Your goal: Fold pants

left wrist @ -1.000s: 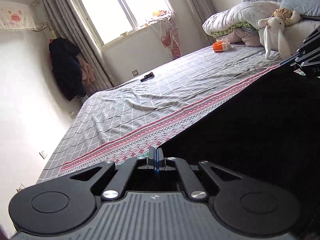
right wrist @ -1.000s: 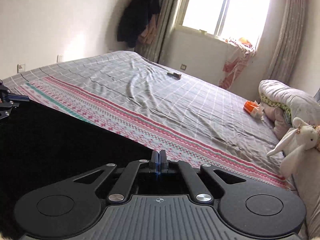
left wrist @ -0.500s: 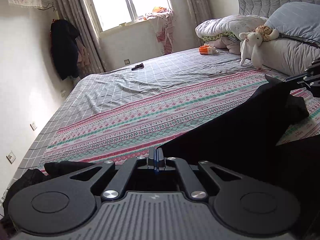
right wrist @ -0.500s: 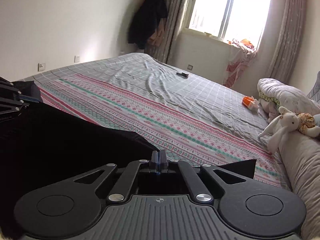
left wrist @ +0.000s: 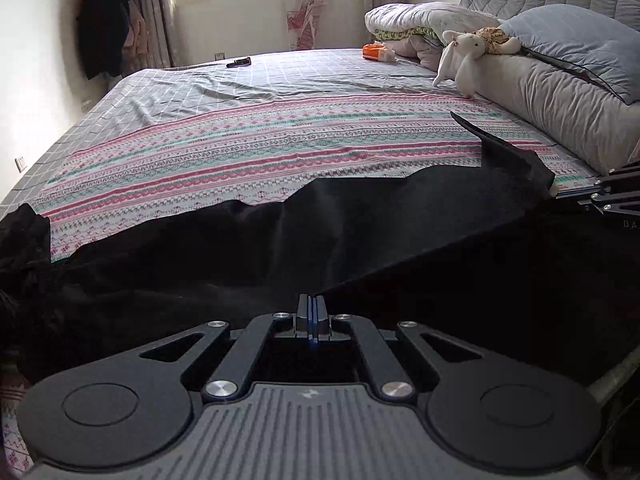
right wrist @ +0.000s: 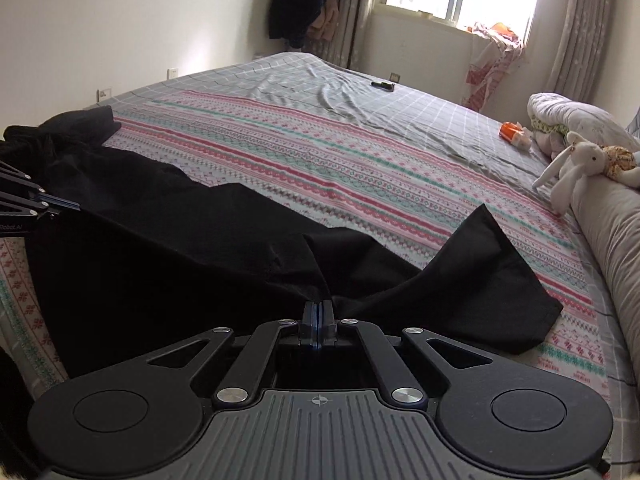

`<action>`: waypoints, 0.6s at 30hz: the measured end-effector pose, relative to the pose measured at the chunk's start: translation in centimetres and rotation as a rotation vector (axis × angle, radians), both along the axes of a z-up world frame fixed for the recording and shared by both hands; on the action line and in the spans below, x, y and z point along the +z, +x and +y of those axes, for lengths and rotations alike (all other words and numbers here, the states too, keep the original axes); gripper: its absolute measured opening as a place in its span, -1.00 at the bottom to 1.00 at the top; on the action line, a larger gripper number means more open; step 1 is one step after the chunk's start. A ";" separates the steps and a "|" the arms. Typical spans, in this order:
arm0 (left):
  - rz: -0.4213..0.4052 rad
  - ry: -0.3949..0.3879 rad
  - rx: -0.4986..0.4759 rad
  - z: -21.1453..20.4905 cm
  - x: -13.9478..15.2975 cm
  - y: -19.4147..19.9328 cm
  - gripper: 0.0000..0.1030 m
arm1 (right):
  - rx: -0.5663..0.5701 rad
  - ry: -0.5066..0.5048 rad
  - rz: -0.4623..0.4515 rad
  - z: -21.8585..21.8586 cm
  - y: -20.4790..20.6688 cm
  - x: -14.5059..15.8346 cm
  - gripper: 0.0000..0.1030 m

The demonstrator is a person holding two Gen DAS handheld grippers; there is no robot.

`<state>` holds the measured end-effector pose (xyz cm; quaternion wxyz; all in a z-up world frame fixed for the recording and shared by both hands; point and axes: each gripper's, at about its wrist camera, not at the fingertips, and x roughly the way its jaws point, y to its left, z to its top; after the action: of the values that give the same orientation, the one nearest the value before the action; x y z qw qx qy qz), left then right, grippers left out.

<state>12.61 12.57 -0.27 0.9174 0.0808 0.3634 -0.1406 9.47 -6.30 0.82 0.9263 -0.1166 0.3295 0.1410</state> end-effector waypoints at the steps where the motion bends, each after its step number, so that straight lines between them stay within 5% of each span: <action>1: 0.003 -0.003 0.005 0.2 -0.6 -0.2 -0.60 | -0.011 0.018 0.024 -0.1 -0.4 -0.8 -1.00; 9: 0.097 -0.075 0.087 4.2 -2.4 -1.4 -0.58 | 0.020 -0.128 0.213 2.1 -1.4 -5.5 -0.99; 12: 0.109 -0.135 0.192 6.9 -2.6 -1.3 -0.20 | 0.056 -0.114 0.213 2.7 -2.0 -5.7 -0.78; 14: 0.104 -0.191 0.291 9.2 -2.5 -1.4 0.26 | 0.079 -0.105 0.200 3.0 -2.3 -5.7 -0.56; 16: 0.096 -0.264 0.379 11.3 -2.7 -1.9 0.41 | 0.093 -0.097 0.182 3.5 -2.6 -5.9 -0.02; 18: 0.094 -0.337 0.475 13.4 -2.7 -2.0 0.54 | 0.112 -0.105 0.160 4.4 -2.9 -6.1 0.12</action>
<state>10.63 25.96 -3.00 0.9072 -0.1667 0.3858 0.0163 6.61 -1.90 -5.30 0.8801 -0.1718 0.4025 0.1841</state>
